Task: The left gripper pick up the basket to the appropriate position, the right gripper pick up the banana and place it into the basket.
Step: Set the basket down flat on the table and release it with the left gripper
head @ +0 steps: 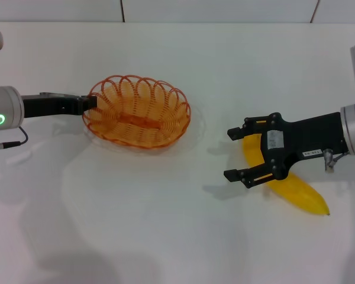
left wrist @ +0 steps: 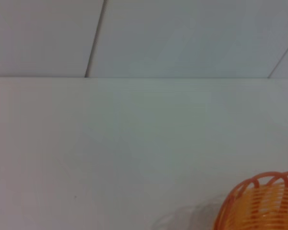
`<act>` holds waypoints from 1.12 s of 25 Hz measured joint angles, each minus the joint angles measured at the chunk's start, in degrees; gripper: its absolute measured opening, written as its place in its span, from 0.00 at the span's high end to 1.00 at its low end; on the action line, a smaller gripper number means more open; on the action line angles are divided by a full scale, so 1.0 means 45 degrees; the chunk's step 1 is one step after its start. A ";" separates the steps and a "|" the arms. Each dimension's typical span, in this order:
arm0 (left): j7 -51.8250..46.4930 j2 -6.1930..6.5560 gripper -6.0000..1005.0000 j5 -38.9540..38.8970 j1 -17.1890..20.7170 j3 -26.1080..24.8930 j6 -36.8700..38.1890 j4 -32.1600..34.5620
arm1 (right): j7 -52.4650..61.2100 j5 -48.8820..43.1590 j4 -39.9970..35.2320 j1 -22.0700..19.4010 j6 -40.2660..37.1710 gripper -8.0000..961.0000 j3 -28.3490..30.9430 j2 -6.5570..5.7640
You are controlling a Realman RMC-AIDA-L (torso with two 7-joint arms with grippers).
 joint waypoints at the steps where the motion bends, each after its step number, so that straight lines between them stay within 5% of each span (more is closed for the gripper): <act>1: -0.0013 0.0000 0.94 0.0000 0.0000 -0.0005 0.0000 0.0000 | 0.0000 0.0000 -0.0004 0.0000 -0.0003 0.07 0.0000 0.0000; 15: -0.0035 -0.0013 0.89 -0.0001 0.0006 -0.0004 0.0001 -0.0036 | 0.0000 0.0000 -0.0030 -0.0003 -0.0021 0.07 0.0000 0.0000; 28: 0.0469 -0.0021 0.71 0.0000 0.0053 0.0018 0.0000 -0.0020 | 0.0000 0.0000 0.0002 -0.0008 -0.0017 0.07 0.0000 0.0000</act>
